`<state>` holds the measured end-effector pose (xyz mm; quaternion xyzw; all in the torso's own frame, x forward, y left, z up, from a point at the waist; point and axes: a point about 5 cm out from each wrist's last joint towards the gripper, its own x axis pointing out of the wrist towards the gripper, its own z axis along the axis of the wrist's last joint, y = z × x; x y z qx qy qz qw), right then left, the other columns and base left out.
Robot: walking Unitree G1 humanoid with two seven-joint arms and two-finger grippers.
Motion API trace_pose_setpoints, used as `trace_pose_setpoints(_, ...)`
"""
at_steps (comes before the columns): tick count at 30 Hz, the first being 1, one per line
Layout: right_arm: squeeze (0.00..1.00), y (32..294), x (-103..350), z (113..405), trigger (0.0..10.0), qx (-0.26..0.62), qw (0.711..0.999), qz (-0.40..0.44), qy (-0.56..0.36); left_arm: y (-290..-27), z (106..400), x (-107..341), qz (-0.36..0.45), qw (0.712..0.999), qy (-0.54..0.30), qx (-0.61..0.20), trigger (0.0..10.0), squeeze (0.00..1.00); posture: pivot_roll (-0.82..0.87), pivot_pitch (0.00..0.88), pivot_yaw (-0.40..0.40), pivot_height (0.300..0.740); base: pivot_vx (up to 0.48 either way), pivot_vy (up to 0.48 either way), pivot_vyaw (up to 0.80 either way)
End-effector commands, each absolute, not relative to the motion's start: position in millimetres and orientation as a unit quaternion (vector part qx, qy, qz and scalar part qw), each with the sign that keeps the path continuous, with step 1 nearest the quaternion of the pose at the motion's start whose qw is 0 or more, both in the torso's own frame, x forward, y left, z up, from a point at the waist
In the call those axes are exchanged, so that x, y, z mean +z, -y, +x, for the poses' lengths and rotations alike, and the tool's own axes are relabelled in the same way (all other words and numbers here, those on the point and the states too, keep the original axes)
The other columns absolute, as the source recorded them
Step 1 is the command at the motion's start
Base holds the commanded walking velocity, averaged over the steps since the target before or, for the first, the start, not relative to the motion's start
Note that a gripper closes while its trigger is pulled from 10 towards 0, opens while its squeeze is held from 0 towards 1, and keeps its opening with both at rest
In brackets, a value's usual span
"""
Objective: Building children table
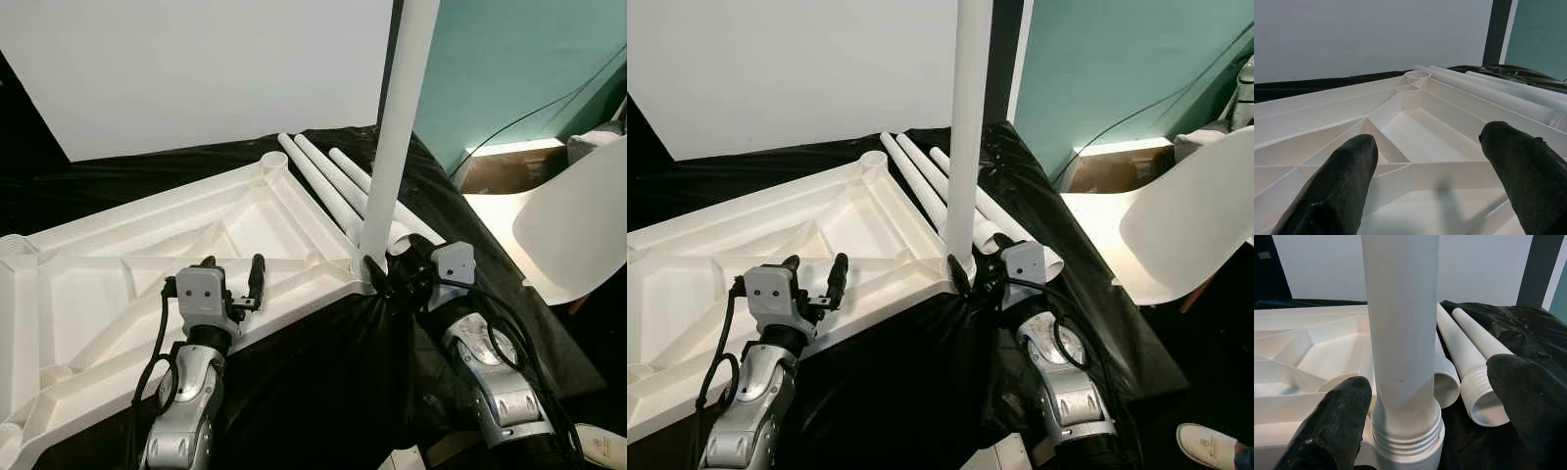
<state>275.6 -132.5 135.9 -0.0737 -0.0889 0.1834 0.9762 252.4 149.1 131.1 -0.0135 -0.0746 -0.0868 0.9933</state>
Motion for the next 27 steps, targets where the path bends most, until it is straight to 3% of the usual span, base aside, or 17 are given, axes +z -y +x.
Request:
trace_pose_setpoints(1, 0.00, 133.1, 134.3, 276.0, 10.0, 0.185, 0.976, -0.077, 0.085, -149.9, 250.9, 131.8, -0.012, 0.994, 0.078, -0.072, 10.0, 0.00, -0.01, 0.000, 0.000, 0.740, 0.000, 0.000, 0.48)
trace_pose_setpoints(4, 0.00, 132.6, 134.0, 276.0, 10.0, 0.186, 0.976, -0.078, 0.085, -150.1, 251.1, 131.8, -0.012, 0.994, 0.078, -0.072, 10.0, 0.00, -0.01, 0.000, 0.000, 0.740, 0.000, 0.000, 0.80)
trace_pose_setpoints(13, 0.00, 134.9, 134.0, 276.8, 10.0, 0.177, 0.978, -0.066, 0.084, -148.8, 251.5, 131.4, -0.011, 0.994, 0.079, -0.076, 10.0, 0.00, -0.02, 0.000, 0.000, 0.740, 0.000, 0.000, 0.00)
trace_pose_setpoints(14, 0.00, 134.8, 134.2, 276.7, 10.0, 0.176, 0.978, -0.068, 0.085, -148.8, 251.4, 131.4, -0.012, 0.994, 0.079, -0.076, 10.0, 0.00, -0.02, 0.000, 0.072, 0.740, 0.000, 0.000, 0.00)
trace_pose_setpoints(27, 0.00, 134.8, 133.4, 276.8, 10.0, 0.177, 0.979, -0.068, 0.081, -148.6, 248.5, 129.6, -0.011, 0.994, 0.077, -0.073, 10.0, 0.00, -0.01, 0.000, 0.063, 0.740, 0.000, 0.000, 0.29)
